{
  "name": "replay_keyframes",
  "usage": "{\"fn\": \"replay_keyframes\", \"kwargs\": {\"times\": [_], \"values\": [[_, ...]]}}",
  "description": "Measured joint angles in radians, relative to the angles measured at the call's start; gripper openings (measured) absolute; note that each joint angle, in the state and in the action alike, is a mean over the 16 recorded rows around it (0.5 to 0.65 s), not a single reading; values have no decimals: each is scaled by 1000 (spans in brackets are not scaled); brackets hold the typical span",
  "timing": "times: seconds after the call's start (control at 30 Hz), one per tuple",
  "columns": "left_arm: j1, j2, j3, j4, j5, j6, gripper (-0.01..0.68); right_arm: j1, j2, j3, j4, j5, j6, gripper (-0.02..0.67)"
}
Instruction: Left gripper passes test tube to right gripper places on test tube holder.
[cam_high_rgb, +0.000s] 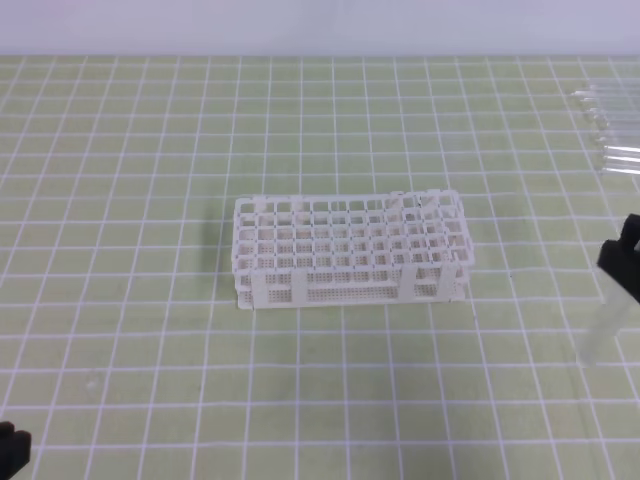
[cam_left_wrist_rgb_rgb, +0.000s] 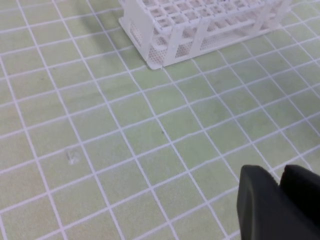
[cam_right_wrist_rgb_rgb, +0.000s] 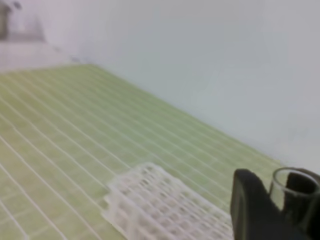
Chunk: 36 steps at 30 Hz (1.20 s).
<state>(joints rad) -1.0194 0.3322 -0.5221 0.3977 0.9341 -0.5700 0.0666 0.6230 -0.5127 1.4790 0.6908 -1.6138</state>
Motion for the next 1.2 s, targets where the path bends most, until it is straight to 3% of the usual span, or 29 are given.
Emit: {"fn": "replay_keyframes", "kwargs": {"times": [0.1,0.27,0.5,0.67,0.93,1.2], "values": [[0,-1,0,0,1,0,8,10,0,-19,-106,-104,139,12],[0,0,0,0,0,0,8,64,1,-49,-368,-344,519,12],[0,-1,0,0,1,0,8,214,43,-73,-855,-727,1148,12],[0,-1,0,0,2,-1,8,339,141,-80,-1212,-961,1507,12],[0,-2,0,-2,2,-1,8,486,402,-142,-1610,-1183,1791,12],[56,-1,0,-4,2,-1,8,564,666,-241,-1720,-1292,1845,12]]}}
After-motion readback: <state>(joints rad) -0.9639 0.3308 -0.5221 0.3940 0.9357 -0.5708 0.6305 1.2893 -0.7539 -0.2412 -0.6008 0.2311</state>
